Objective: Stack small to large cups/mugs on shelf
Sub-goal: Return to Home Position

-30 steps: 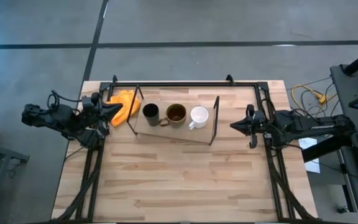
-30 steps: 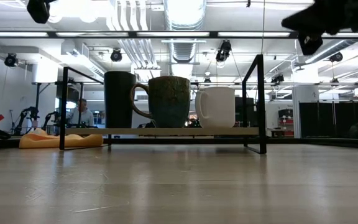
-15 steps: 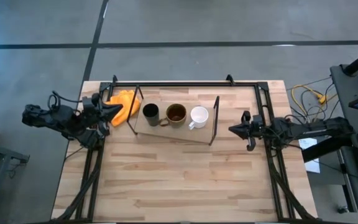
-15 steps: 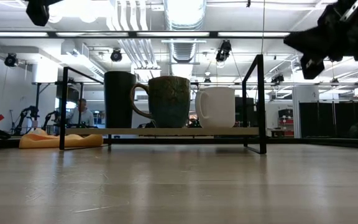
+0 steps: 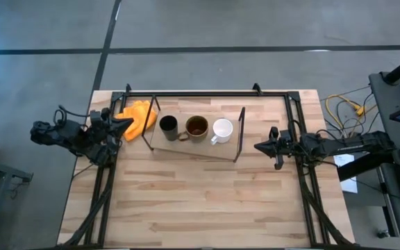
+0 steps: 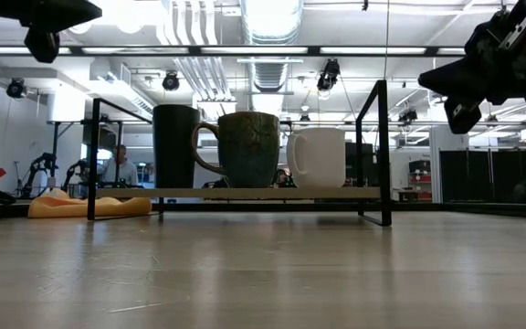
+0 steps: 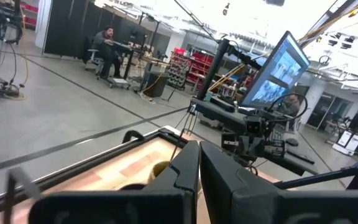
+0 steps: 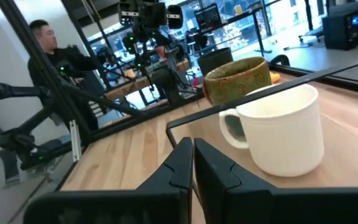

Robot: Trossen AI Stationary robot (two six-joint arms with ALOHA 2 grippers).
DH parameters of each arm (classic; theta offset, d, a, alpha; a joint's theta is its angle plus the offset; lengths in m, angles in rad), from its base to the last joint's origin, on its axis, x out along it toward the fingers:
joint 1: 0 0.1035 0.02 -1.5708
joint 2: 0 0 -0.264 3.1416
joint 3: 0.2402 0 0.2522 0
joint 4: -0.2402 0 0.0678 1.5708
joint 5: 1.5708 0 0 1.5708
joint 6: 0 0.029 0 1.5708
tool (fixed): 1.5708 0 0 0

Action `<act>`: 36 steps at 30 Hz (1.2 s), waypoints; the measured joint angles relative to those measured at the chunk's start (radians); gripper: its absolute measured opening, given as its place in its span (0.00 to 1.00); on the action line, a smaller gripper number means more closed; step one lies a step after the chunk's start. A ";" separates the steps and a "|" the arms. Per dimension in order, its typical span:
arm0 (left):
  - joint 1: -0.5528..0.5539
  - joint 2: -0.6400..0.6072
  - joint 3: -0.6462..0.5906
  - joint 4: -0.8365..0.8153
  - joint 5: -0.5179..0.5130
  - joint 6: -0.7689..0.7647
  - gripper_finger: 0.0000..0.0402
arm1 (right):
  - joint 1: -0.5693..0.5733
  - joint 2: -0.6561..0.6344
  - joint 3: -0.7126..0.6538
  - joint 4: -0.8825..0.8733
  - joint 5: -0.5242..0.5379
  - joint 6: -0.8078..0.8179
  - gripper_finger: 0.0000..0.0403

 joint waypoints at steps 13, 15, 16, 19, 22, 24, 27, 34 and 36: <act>0.000 -0.140 -0.099 -0.146 0.014 -0.128 0.00 | 0.000 0.001 0.000 -0.018 0.049 -0.011 0.02; 0.000 -0.132 -0.123 -0.147 0.052 -0.153 0.00 | 0.000 0.001 0.000 -0.034 0.049 -0.026 0.02; 0.000 -0.133 -0.136 -0.147 0.075 -0.163 0.00 | 0.000 0.001 0.000 -0.042 0.049 -0.026 0.02; 0.000 -0.150 -0.171 -0.146 0.162 -0.189 0.00 | 0.000 0.003 0.000 -0.042 0.049 -0.027 0.02; 0.000 -0.158 -0.198 -0.128 0.219 -0.186 0.00 | 0.000 0.003 0.000 -0.042 0.048 -0.027 0.02; 0.000 -0.158 -0.209 -0.091 0.226 -0.161 0.00 | 0.000 0.003 0.000 -0.041 0.049 -0.027 0.02; 0.000 -0.155 -0.234 -0.054 0.233 -0.124 0.00 | 0.000 0.003 0.000 -0.041 0.049 -0.027 0.02; 0.000 -0.159 -0.317 -0.060 0.233 -0.121 0.00 | 0.000 0.003 0.000 -0.041 0.048 -0.030 0.02; 0.000 -0.158 -0.349 -0.027 0.233 -0.122 0.00 | 0.000 0.003 0.000 -0.041 0.048 -0.029 0.02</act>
